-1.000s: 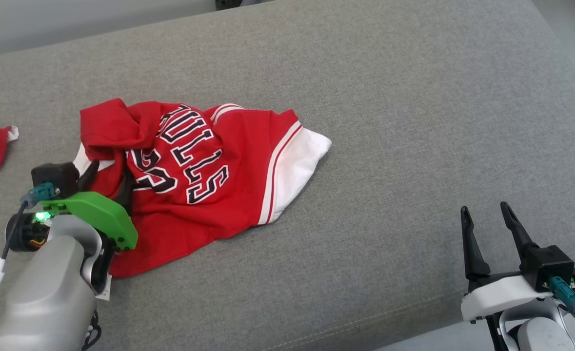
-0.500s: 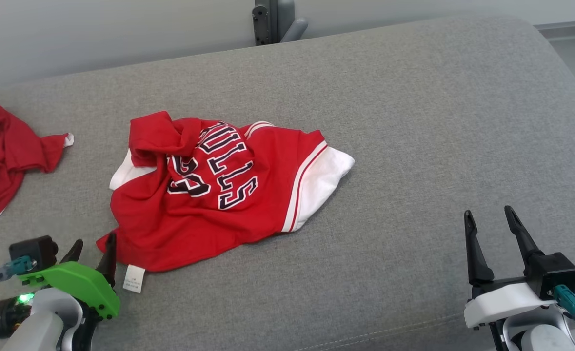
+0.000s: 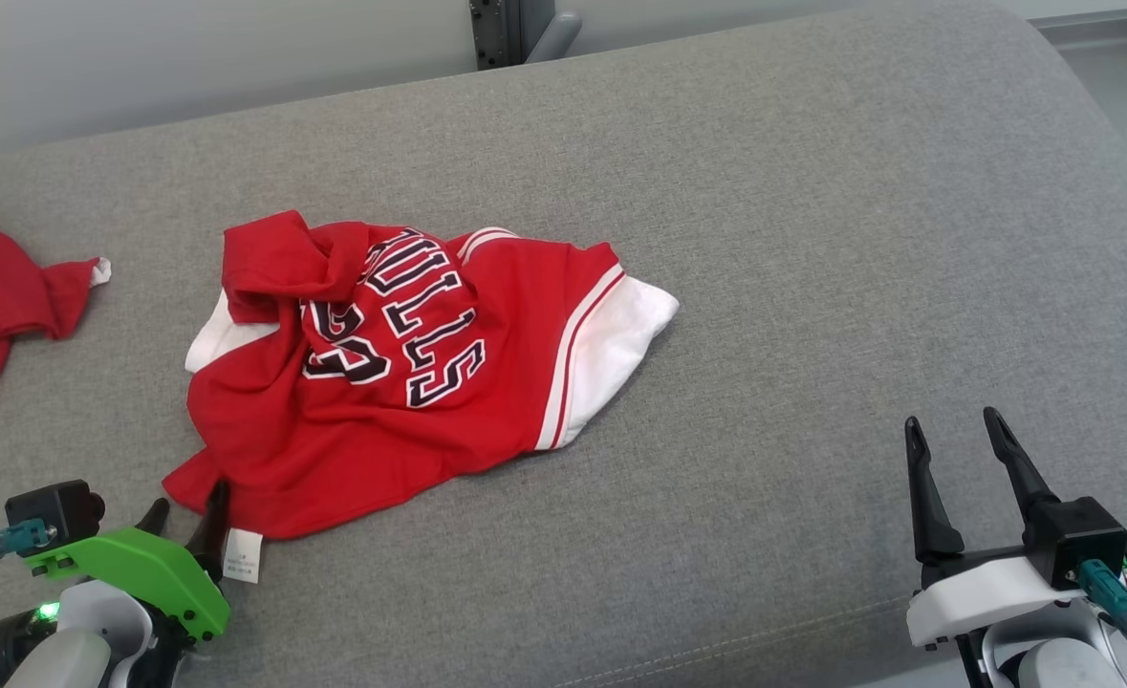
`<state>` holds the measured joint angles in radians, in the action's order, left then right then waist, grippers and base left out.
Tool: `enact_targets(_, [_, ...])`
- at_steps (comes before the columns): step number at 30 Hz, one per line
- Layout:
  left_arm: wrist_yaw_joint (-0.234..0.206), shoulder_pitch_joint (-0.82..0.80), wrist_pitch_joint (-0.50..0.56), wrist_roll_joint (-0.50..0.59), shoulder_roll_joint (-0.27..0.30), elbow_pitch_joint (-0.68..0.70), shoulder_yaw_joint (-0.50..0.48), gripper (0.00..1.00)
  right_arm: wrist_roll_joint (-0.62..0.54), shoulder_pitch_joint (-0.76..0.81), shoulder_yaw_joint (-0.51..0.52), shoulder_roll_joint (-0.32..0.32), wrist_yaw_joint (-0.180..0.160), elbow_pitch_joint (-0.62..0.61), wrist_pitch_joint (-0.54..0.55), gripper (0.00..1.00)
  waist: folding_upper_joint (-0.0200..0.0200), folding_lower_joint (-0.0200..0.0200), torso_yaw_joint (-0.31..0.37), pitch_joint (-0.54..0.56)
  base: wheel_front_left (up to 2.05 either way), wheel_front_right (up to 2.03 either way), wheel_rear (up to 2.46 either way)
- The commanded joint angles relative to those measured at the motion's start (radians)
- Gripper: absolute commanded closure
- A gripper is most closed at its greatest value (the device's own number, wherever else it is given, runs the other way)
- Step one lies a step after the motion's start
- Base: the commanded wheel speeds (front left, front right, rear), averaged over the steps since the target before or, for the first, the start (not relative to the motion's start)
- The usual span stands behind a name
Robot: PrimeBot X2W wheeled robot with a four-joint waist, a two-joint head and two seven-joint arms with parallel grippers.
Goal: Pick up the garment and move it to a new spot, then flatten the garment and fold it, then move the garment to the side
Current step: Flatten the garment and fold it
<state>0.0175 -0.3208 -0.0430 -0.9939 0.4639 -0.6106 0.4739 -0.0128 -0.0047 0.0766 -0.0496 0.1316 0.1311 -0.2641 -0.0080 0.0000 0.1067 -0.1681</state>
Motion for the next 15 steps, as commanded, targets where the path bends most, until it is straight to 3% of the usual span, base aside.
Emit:
enact_targets(1, [0.005,-0.006,0.010,-0.007,-0.002,-0.017,0.002,0.00,-0.007,-0.002,0.001,-0.002,-0.002,0.004,-0.001,0.00,0.0080,0.0000,0.007,-0.003,0.00,0.00,0.00])
enact_targets(2, [0.007,-0.009,0.011,-0.006,-0.005,-0.028,0.004,0.24,-0.008,-0.002,0.001,-0.002,-0.002,0.005,-0.001,0.00,0.0080,0.0000,0.010,-0.003,0.00,0.00,0.00])
enact_targets(3, [0.011,-0.012,0.008,-0.003,-0.008,-0.037,0.007,0.40,-0.008,-0.002,0.001,-0.002,-0.002,0.006,-0.001,0.00,0.0080,0.0000,0.011,-0.003,0.00,0.00,0.00])
enact_targets(4, [0.021,-0.014,0.006,0.000,-0.012,-0.041,0.012,1.00,-0.008,-0.001,0.002,-0.002,-0.002,0.006,-0.001,0.00,0.0080,0.0000,0.013,-0.003,0.00,0.00,0.00])
enact_targets(9, [0.043,-0.020,-0.048,0.005,-0.027,-0.060,0.010,1.00,-0.007,0.014,0.008,-0.001,-0.002,0.012,-0.001,0.00,0.0080,0.0000,0.003,0.004,0.00,0.00,0.00])
enact_targets(15, [-0.033,0.040,-0.193,0.020,-0.056,-0.018,-0.051,1.00,-0.001,0.030,0.020,-0.001,-0.002,0.014,-0.001,0.00,0.0080,0.0000,-0.034,0.022,0.00,0.00,0.00])
